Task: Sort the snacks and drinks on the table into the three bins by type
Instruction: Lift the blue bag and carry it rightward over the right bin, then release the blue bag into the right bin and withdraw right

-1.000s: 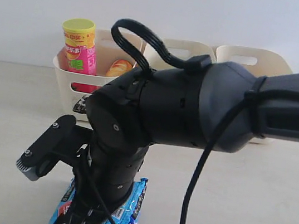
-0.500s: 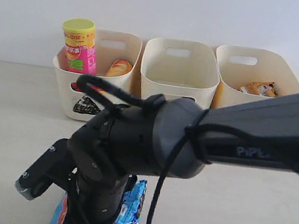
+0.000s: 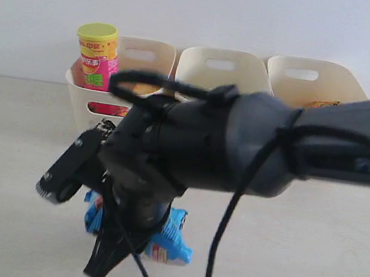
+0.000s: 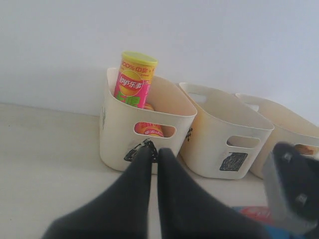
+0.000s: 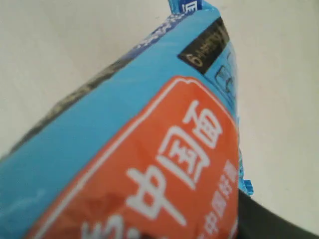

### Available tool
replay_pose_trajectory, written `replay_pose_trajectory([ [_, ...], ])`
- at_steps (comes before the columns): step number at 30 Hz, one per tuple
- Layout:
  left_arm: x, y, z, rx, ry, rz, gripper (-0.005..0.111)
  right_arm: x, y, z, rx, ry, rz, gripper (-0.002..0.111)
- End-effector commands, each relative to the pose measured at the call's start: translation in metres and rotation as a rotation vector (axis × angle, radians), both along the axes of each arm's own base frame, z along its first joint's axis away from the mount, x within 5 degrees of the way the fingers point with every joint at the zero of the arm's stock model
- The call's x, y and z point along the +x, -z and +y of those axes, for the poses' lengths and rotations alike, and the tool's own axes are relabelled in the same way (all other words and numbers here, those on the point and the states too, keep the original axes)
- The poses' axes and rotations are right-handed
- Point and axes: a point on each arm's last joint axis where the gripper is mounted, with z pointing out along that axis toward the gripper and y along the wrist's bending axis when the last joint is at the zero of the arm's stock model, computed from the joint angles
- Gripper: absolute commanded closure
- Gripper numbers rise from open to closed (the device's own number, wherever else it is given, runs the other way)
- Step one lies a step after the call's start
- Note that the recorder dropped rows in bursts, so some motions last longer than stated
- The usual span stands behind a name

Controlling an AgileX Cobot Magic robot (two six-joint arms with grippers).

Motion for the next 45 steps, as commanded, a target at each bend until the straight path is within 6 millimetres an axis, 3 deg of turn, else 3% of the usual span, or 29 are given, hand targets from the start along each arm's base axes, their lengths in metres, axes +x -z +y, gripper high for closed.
replay_pose_trajectory([
  [1,-0.001,0.001,0.000,0.012,0.003,-0.004,0.103,0.020,-0.060,-0.040,0.089,0.106,-0.088,0.108],
  [6,-0.001,0.001,0.000,0.012,0.003,-0.004,0.103,0.038,-0.105,-0.085,0.174,0.228,-0.162,0.108],
  [9,-0.001,0.001,0.000,0.012,0.003,-0.004,0.103,0.058,-0.127,-0.123,0.237,0.331,-0.232,0.108],
  [19,-0.001,0.001,0.000,0.012,0.003,-0.004,0.103,0.124,-0.141,-0.210,0.442,0.632,-0.439,0.108],
  [23,-0.001,0.001,0.000,0.012,0.003,-0.004,0.103,0.153,-0.134,-0.236,0.528,0.651,-0.531,0.108],
  [26,-0.001,0.001,0.000,0.012,0.003,-0.004,0.103,0.180,-0.114,-0.250,0.596,0.633,-0.590,0.108],
  [34,-0.001,0.000,0.000,0.023,0.006,-0.012,0.103,0.227,-0.063,-0.255,0.638,0.603,-0.597,0.107],
  [35,-0.001,0.000,0.000,0.023,0.006,-0.012,0.103,0.231,-0.059,-0.254,0.637,0.605,-0.593,0.104],
  [37,-0.001,0.000,0.000,0.023,0.006,-0.012,0.103,0.237,-0.052,-0.253,0.641,0.614,-0.584,0.082],
  [38,-0.001,0.000,0.000,0.023,0.006,-0.012,0.103,0.239,-0.052,-0.253,0.647,0.617,-0.585,0.056],
  [40,-0.001,0.000,0.000,0.023,0.006,-0.012,0.103,0.239,-0.052,-0.253,0.650,0.616,-0.587,0.035],
  [41,-0.001,0.000,0.000,0.023,0.006,-0.012,0.103,0.239,-0.052,-0.253,0.651,0.617,-0.586,0.031],
  [45,-0.001,0.000,0.000,0.021,0.005,-0.014,0.103,0.237,-0.054,-0.254,0.636,0.632,-0.576,0.036],
])
